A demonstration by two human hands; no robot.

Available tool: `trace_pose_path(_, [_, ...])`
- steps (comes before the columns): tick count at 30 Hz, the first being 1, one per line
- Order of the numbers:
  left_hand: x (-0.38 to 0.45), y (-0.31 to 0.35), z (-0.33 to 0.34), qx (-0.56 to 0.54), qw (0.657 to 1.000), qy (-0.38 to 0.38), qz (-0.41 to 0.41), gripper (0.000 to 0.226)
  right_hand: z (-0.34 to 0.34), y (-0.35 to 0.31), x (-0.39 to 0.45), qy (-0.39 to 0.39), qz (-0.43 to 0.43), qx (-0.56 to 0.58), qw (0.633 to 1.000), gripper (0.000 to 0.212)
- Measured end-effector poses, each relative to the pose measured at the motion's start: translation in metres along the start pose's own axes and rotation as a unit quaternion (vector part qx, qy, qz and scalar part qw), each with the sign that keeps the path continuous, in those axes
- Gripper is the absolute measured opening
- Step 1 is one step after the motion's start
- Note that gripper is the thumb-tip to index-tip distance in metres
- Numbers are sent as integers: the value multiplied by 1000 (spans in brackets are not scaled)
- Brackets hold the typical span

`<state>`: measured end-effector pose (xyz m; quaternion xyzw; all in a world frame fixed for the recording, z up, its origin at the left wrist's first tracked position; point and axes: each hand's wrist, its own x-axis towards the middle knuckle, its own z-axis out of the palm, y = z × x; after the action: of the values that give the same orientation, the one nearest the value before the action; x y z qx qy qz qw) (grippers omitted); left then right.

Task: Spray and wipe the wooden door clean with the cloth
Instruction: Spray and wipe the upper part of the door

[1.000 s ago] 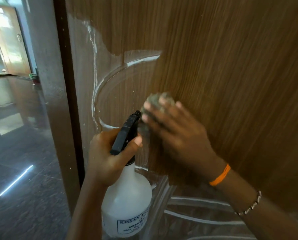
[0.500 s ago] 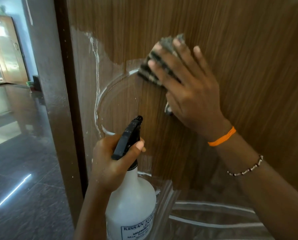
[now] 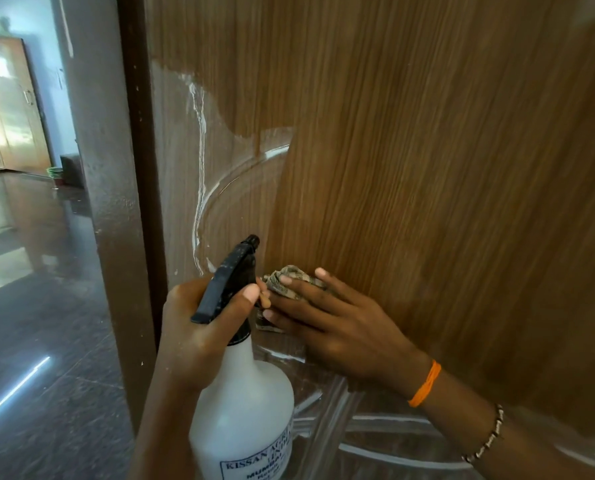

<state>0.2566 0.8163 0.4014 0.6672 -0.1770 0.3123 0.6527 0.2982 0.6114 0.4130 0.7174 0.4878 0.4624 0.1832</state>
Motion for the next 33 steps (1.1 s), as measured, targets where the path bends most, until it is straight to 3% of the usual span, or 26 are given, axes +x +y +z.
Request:
trace_pose_path(2, [1, 7, 2, -1, 1000, -9, 29, 61, -5, 5, 6, -1, 11, 6, 1000, 42])
trace_pose_path(7, [0, 10, 4, 30, 999, -18, 26, 30, -33, 50, 55, 72, 105, -48, 991, 43])
trace_pose_path(14, [-7, 7, -4, 31, 1000, 0, -1, 29, -47, 67, 94, 139, 191, -55, 970, 48])
trace_pose_path(19, [-9, 7, -23, 50, 999, 18, -8, 32, -8, 13, 56, 70, 68, 12, 995, 40])
trace_pose_path(22, [-8, 9, -33, 46, 999, 14, -3, 53, 19, -23, 25, -23, -41, 20, 999, 40])
trace_pose_path(24, [-5, 12, -37, 68, 998, 10, 3, 54, 23, -27, 20, -42, -45, 8, 998, 42])
trace_pose_path(28, [2, 20, -41, 153, 988, 14, 26, 50, 0, 0, 50, 30, 45, 0, 999, 42])
trace_pose_path(33, [5, 23, -42, 198, 979, 11, 53, 39, -32, 47, 110, 155, 214, -60, 963, 49])
